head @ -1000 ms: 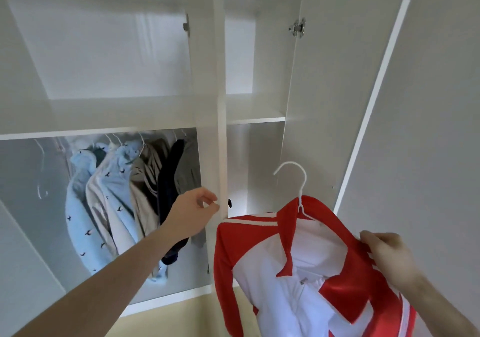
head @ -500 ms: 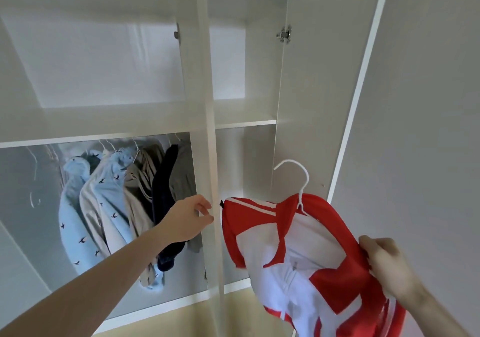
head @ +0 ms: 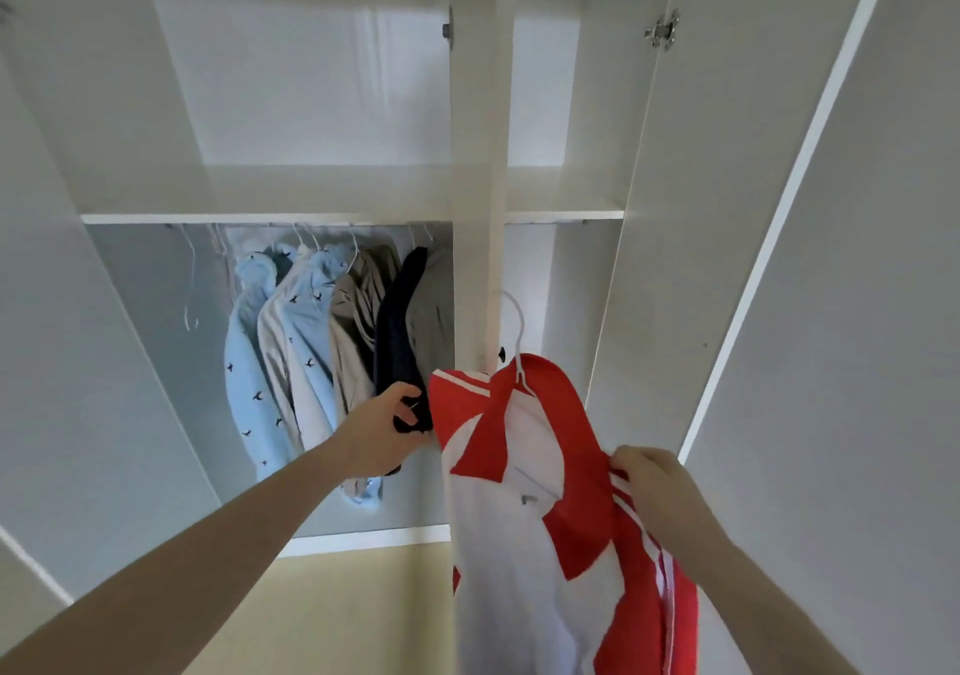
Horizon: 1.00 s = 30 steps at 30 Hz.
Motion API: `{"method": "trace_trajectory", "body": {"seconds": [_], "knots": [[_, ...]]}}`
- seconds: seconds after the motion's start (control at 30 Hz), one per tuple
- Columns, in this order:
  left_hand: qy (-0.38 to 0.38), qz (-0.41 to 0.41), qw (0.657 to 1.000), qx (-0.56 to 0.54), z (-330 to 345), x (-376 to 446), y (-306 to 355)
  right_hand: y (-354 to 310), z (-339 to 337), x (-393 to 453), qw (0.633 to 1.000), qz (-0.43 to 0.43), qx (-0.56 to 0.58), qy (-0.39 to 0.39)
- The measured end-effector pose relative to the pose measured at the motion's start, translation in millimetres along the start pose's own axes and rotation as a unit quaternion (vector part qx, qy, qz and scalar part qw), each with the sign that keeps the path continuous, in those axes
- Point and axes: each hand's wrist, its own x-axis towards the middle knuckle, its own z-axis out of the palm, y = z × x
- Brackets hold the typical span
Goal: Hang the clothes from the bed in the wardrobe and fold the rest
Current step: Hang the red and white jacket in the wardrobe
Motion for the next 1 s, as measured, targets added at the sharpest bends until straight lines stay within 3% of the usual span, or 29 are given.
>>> {"method": "trace_trajectory", "body": {"seconds": [0.33, 0.67, 1.0], "knots": [[0.05, -0.046, 0.998, -0.003, -113, 3, -118, -34, 160, 40, 1.0, 0.009, -0.005, -0.023], [0.023, -0.044, 0.999, 0.022, -220, 50, -217, -88, 354, 101, 1.0, 0.002, 0.017, -0.016], [0.016, -0.006, 1.0, 0.022, -267, 157, -261, -137, 449, 223, 0.999, -0.022, 0.028, 0.038]]}}
